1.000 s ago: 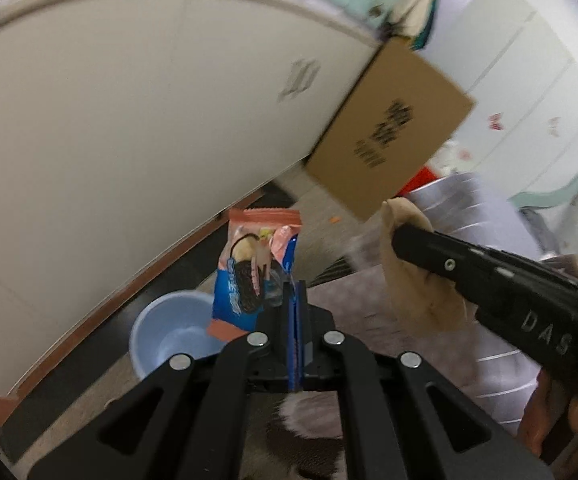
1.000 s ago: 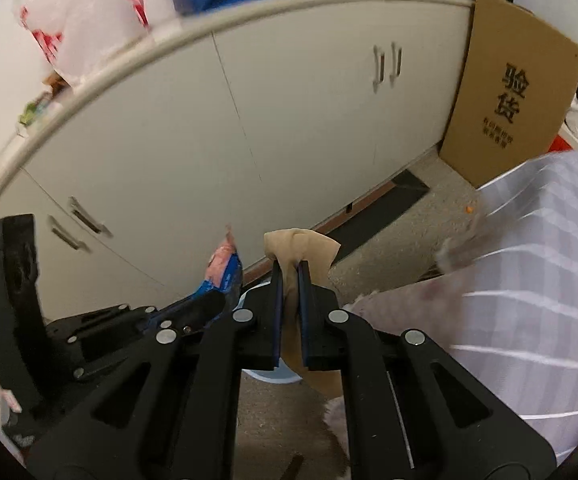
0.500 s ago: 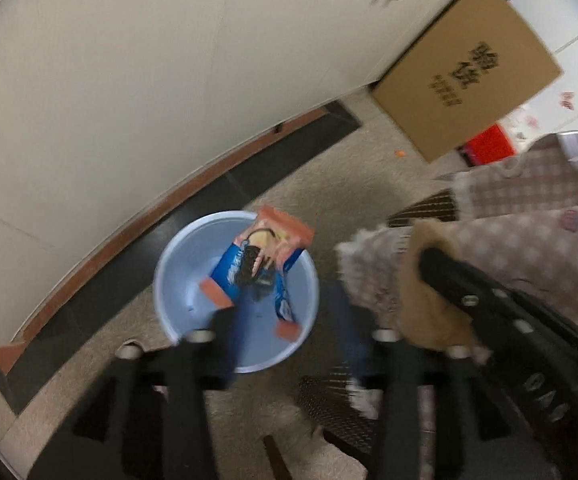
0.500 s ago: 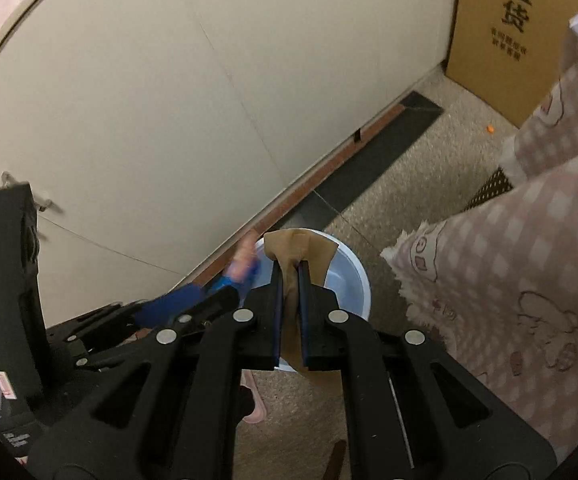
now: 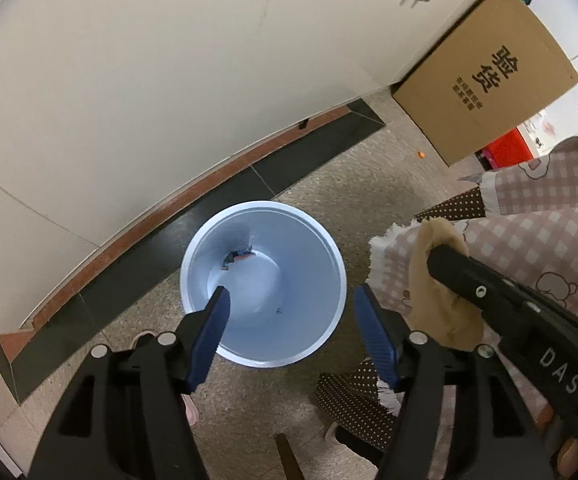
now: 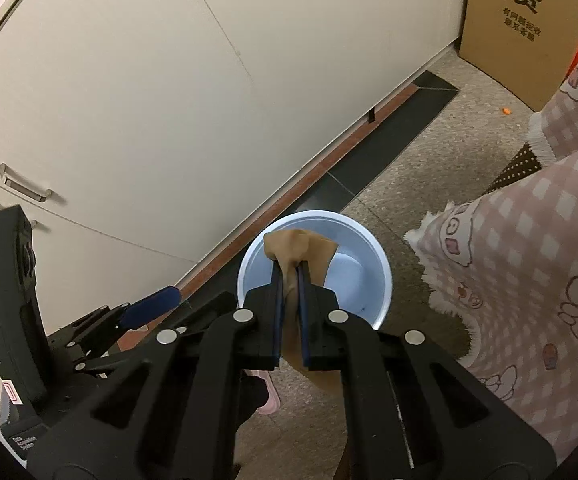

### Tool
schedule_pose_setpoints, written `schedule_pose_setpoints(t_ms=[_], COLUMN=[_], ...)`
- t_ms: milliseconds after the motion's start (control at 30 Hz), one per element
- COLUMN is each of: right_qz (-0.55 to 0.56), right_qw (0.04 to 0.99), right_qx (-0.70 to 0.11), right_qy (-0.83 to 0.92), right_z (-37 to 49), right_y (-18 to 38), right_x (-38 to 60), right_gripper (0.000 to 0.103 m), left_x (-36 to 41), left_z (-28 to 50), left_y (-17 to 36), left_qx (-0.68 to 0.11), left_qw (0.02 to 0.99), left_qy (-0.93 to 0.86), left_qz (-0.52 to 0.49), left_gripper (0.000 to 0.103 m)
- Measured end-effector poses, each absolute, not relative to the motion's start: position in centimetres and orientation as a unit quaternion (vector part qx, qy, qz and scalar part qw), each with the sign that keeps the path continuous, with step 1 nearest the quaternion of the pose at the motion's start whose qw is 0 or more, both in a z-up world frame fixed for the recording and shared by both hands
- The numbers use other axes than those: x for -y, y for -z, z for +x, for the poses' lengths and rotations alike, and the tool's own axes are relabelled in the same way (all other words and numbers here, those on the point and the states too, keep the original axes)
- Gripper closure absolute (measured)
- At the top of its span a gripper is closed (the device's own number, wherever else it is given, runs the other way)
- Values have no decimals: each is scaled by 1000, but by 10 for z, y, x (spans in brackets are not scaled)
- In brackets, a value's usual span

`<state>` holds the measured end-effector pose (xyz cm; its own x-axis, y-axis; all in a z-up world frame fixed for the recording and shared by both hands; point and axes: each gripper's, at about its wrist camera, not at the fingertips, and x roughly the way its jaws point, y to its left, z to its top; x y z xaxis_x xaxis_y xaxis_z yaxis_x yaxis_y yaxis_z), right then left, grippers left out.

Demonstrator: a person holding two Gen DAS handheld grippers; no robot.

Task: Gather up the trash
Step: 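Drop the blue wrapper and tan bag into the blue wastebasket with both grippers, then swing both tools back toward the table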

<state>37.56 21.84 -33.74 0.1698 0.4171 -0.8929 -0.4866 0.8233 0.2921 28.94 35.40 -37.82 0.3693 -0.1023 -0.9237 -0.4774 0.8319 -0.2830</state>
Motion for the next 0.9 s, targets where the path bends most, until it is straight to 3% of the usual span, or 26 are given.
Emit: schedule_pose_setpoints(t_ms=[267, 333, 400, 667, 900], right_qz=[-20, -24, -24, -26, -36], right_qw=[760, 764, 765, 775, 816], right_qx=[-569, -566, -565, -550, -487], right_qy=[-312, -310, -309, -310, -308], right_z=[371, 369, 367, 355, 334], right_y=[334, 330, 328, 306, 236], right_x=[-225, -226, -225, -223, -206], right_gripper=[95, 84, 45, 45, 45], left_x=[-364, -364, -364, -363, -348], left_z=[275, 272, 269, 256, 239], left_y=[365, 361, 355, 323, 258], left_qx=[-535, -532, -528, -510, -462], left_qw=[791, 793, 796, 807, 839], left_qy=[-139, -145, -148, -148, -151], left_qz=[-264, -259, -255, -256, -244], left_gripper=[40, 40, 40, 39, 39])
